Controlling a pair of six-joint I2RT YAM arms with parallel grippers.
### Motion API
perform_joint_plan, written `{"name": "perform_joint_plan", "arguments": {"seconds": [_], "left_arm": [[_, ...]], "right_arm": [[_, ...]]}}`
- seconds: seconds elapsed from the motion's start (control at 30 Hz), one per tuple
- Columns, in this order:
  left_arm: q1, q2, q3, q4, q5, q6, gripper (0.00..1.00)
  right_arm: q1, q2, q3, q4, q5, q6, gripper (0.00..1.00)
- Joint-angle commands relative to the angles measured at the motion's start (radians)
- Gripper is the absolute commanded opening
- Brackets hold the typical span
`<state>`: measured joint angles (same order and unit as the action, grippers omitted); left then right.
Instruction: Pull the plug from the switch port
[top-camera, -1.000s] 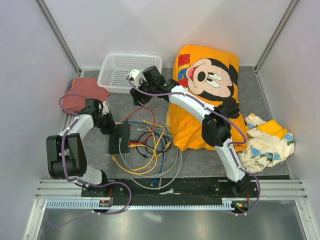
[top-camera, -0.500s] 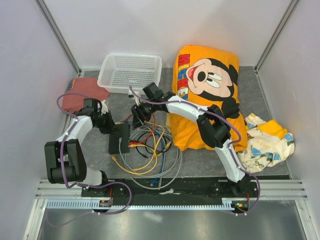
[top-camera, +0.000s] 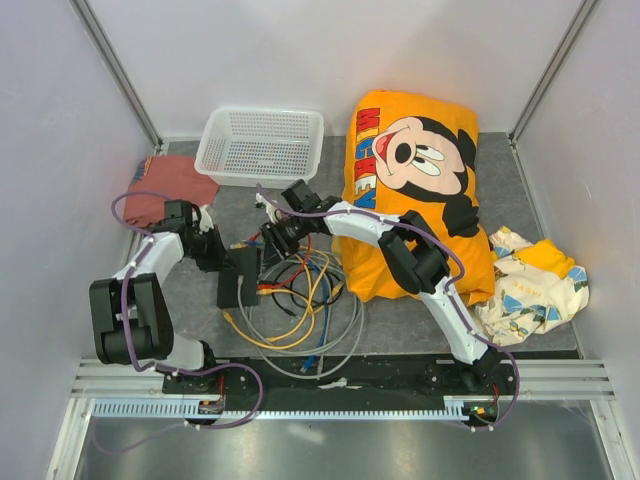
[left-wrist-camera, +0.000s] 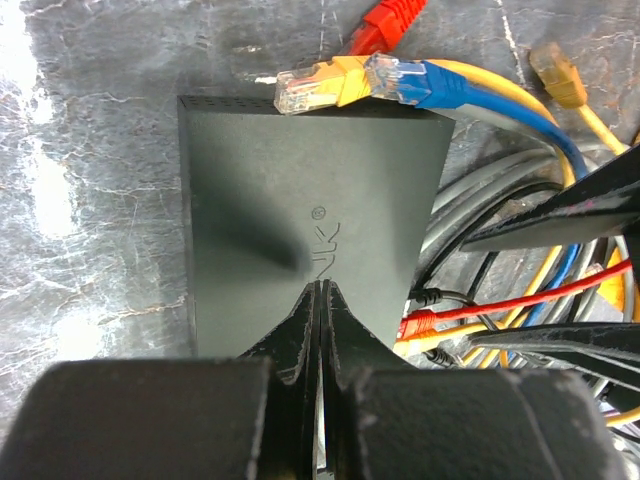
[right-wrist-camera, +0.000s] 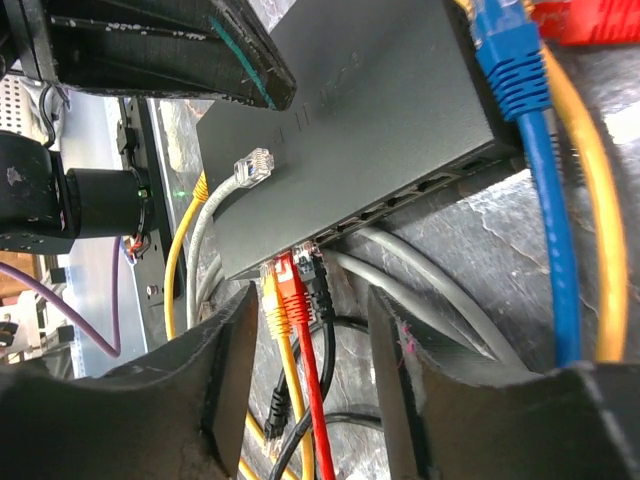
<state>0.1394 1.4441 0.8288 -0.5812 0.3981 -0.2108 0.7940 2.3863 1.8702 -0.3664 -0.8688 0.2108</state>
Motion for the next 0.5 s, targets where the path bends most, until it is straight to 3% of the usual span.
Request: {"name": "perform_joint_plan", "arguments": {"seconds": [0.0,0.47], "left_arm": [[0.005,0.019,-0.002,0.004,0.008,0.01,0.02],[0.006,0.029,-0.019,0.02,0.027,-0.007,0.02]], "right_arm": [[0.014,0.019,0.007,0.038,-0.033,0.022,0.53],[0.034,0.08,0.02,0.053,-0.039,0.055,0.46]]}}
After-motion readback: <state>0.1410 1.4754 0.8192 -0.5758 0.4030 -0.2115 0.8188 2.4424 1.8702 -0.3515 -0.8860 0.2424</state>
